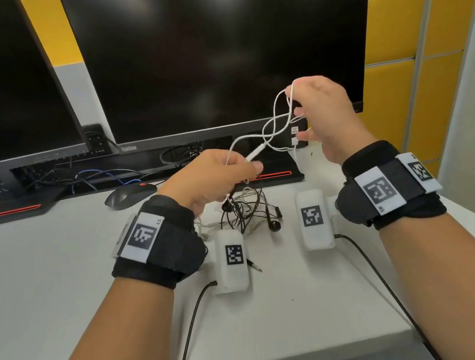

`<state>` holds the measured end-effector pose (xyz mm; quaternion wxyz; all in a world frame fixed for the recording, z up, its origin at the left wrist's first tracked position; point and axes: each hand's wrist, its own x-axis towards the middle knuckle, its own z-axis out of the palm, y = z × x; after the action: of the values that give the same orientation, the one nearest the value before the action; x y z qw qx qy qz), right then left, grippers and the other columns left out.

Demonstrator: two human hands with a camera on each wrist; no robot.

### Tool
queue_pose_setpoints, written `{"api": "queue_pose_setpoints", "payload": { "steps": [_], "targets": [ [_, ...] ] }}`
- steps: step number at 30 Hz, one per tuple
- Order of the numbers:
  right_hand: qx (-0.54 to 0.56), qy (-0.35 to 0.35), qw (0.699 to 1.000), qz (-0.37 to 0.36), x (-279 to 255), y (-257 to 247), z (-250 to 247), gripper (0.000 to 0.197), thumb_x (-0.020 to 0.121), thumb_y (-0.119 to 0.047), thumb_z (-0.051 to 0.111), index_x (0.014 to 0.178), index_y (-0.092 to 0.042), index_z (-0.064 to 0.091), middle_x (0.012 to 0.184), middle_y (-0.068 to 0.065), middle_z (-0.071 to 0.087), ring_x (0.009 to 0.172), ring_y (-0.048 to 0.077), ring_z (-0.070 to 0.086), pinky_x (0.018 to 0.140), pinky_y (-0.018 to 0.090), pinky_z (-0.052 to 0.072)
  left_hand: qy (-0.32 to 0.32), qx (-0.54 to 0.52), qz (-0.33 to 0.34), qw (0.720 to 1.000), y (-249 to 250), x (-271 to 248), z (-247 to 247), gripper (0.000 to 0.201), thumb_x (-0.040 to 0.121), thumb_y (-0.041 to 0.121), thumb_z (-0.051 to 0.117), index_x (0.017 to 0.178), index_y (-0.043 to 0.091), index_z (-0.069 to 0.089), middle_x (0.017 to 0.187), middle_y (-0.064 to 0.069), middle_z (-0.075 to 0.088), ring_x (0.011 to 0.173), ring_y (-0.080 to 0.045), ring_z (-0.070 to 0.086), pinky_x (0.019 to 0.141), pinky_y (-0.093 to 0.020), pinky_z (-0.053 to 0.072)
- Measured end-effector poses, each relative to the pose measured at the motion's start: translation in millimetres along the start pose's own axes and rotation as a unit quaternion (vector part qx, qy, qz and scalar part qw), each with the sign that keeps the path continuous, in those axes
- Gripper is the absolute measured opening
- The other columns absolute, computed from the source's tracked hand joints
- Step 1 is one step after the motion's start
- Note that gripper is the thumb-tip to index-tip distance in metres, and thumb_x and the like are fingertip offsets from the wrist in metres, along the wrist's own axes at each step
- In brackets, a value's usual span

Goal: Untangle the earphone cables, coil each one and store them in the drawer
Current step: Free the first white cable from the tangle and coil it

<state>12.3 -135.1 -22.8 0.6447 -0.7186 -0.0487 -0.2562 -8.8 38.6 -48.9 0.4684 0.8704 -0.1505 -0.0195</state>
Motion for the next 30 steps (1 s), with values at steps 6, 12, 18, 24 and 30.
{"api": "queue_pose_setpoints", "payload": {
  "steps": [6, 12, 18, 24, 30],
  "targets": [
    [0.009, 0.065, 0.996, 0.067, 7, 2, -3, 0.023, 0.094, -0.020, 0.051, 0.102, -0.002, 0.062, 0.081, 0.005, 0.055, 0.076, 0.016, 0.056, 0.071, 0.034, 0.053, 0.042, -0.172, -0.014, 0.984, 4, 1, -1, 0.021, 0.095, 0.023, 0.052, 0.095, 0.009, 0.068, 0.086, -0.001, 0.065, 0.077, -0.013, 0.060, 0.071, -0.024, 0.048],
    [-0.020, 0.035, 0.990, 0.133, 12, -6, 1, 0.021, 0.093, -0.016, 0.046, 0.086, -0.015, 0.066, 0.088, 0.003, 0.058, 0.079, 0.014, 0.052, 0.073, 0.031, 0.046, 0.150, -0.146, -0.009, 0.978, 9, 10, 2, 0.016, 0.094, 0.017, 0.053, 0.100, 0.020, 0.067, 0.108, 0.003, 0.067, 0.098, -0.010, 0.062, 0.082, -0.025, 0.045],
    [-0.052, 0.028, 0.994, 0.087, 10, 3, -3, 0.048, 0.098, -0.032, 0.030, 0.078, -0.010, 0.068, 0.077, 0.000, 0.063, 0.072, 0.011, 0.050, 0.066, 0.029, 0.040, 0.206, -0.133, 0.143, 0.959, 0, 5, 0, 0.033, 0.092, 0.000, 0.052, 0.101, 0.028, 0.068, 0.101, 0.008, 0.071, 0.100, -0.003, 0.064, 0.096, -0.023, 0.047],
    [-0.143, -0.031, 0.988, 0.055, 8, 2, 0, 0.013, 0.093, -0.018, 0.052, 0.084, -0.013, 0.060, 0.100, 0.017, 0.064, 0.091, 0.028, 0.060, 0.084, 0.039, 0.050, 0.203, -0.132, 0.169, 0.955, -1, 6, 0, 0.020, 0.091, 0.013, 0.062, 0.098, 0.031, 0.068, 0.099, 0.007, 0.072, 0.098, -0.007, 0.067, 0.083, -0.022, 0.054],
    [-0.153, -0.214, 0.963, -0.049, -8, 5, 3, 0.026, 0.090, -0.041, 0.063, 0.095, -0.018, 0.073, 0.094, -0.002, 0.072, 0.090, 0.008, 0.064, 0.071, 0.015, 0.047, 0.168, -0.113, 0.181, 0.962, 0, 6, 3, 0.025, 0.094, 0.015, 0.060, 0.111, 0.031, 0.066, 0.111, 0.012, 0.070, 0.108, -0.002, 0.062, 0.098, -0.029, 0.049]
  ]
}}
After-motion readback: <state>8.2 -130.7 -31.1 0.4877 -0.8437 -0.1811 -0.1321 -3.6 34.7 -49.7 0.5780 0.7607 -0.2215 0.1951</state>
